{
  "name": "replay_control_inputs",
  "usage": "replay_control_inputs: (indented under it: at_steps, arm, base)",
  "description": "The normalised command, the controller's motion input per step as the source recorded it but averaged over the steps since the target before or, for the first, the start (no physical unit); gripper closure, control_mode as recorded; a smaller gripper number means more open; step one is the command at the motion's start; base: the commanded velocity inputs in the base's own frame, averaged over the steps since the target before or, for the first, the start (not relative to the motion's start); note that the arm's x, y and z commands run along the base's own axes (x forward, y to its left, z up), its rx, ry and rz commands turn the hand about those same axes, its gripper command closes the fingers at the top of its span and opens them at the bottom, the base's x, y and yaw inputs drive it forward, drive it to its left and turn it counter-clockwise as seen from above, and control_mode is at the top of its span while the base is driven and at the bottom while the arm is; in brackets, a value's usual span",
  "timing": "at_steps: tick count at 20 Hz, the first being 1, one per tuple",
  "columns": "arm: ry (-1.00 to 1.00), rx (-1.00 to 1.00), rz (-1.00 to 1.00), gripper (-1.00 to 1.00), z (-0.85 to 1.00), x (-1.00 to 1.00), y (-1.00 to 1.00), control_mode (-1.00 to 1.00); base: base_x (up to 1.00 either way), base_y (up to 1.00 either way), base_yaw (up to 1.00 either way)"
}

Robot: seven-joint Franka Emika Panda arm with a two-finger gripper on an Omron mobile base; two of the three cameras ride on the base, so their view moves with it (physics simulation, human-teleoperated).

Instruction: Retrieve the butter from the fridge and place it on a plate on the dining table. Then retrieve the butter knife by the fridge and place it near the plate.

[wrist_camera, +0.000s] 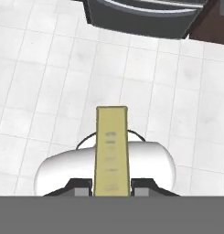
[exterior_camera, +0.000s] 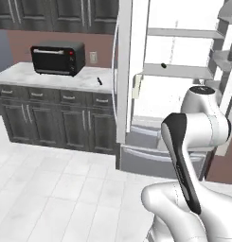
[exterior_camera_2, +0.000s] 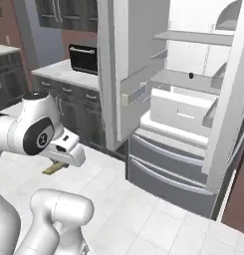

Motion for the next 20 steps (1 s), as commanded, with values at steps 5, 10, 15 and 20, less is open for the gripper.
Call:
replay_control_inputs:
  at_steps: [5,10,15,20]
  arm:
    - [0.00,0.00,0.00,1.00,0.00,0.00,0.00,1.00]
    - [0.00,0.00,0.00,1.00,0.00,0.00,0.00,1.00]
    - [0.00,0.00,0.00,1.00,0.00,0.00,0.00,1.00]
    - [0.00,0.00,0.00,1.00,0.00,0.00,0.00,1.00]
  base:
    - [-0.20,0.00,0.89]
    - [0.00,0.00,0.98]
    - [0.00,0.00,0.98]
    - [0.00,-0.02,0.94]
